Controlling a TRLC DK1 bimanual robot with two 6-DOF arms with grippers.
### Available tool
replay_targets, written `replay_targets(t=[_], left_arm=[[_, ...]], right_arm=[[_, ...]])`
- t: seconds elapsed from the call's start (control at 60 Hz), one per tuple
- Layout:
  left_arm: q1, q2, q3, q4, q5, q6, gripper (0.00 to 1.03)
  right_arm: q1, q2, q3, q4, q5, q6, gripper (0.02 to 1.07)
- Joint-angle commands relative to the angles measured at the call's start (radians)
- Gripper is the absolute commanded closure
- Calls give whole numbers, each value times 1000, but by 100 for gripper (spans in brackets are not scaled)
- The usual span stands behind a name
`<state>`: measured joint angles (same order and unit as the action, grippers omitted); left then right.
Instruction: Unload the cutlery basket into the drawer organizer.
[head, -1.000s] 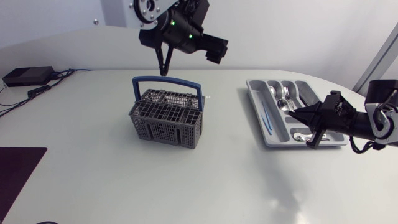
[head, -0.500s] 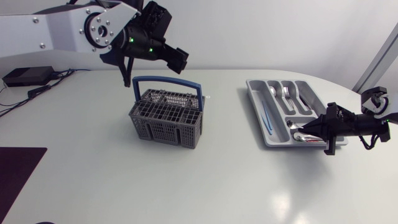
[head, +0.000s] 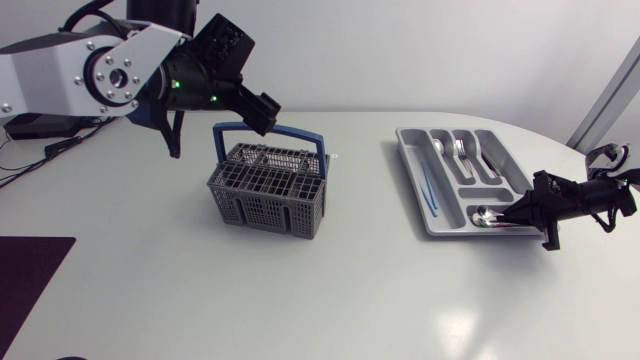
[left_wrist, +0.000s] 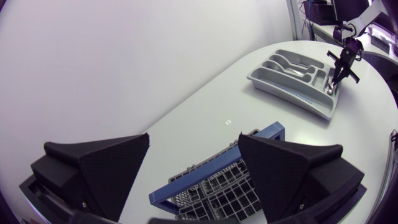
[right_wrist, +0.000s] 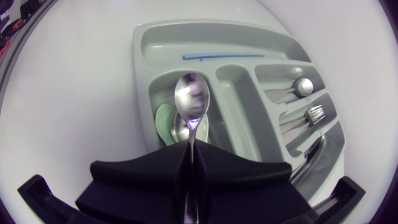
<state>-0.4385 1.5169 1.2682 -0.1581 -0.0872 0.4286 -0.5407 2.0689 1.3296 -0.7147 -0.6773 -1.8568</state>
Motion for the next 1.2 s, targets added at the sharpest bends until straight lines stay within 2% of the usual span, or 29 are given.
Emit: replay_targets(t=[0.0, 0.05, 0.15, 0.233, 0.433, 0.55, 0.6, 0.8, 0.9, 0.933, 0.983, 1.05, 1.133, 1.183], left_arm=[[7, -26, -36, 9, 1, 30, 5], [6, -34, -43, 9, 3, 33, 5], [3, -44, -47, 9, 3, 35, 5], [0, -55, -56, 9, 3, 45, 5], [0, -92, -89, 9, 7, 78, 5], [3, -129, -121, 0, 35, 110, 4], [4, -139, -130, -17, 56, 116, 5], [32, -179, -201, -41, 107, 160, 6], [47, -196, -250, -43, 113, 196, 8], [57, -198, -267, -44, 113, 208, 11], [69, -201, -293, -49, 116, 225, 14], [95, -210, -317, -46, 119, 245, 22], [132, -225, -340, -46, 127, 266, 39], [165, -231, -349, -46, 141, 274, 49]], right_arm=[[-5, 31, 19, -22, 18, -48, 100], [-4, 34, 17, -22, 19, -53, 94], [-2, 33, 14, -9, 19, -53, 62], [2, 33, 17, 6, 30, -48, 42], [-8, -26, 5, 11, 27, -25, 18], [-2, -164, -75, -3, -28, -7, 16], [22, -242, -130, -3, -48, 22, 12], [188, -512, -323, 23, -140, 196, 12], [308, -598, -392, 135, -168, 400, 13], [346, -616, -411, 172, -168, 447, 15], [406, -633, -437, 233, -168, 522, 25], [484, -636, -469, 347, -163, 642, 47], [573, -630, -497, 454, -154, 743, 74], [627, -619, -507, 498, -140, 791, 87]])
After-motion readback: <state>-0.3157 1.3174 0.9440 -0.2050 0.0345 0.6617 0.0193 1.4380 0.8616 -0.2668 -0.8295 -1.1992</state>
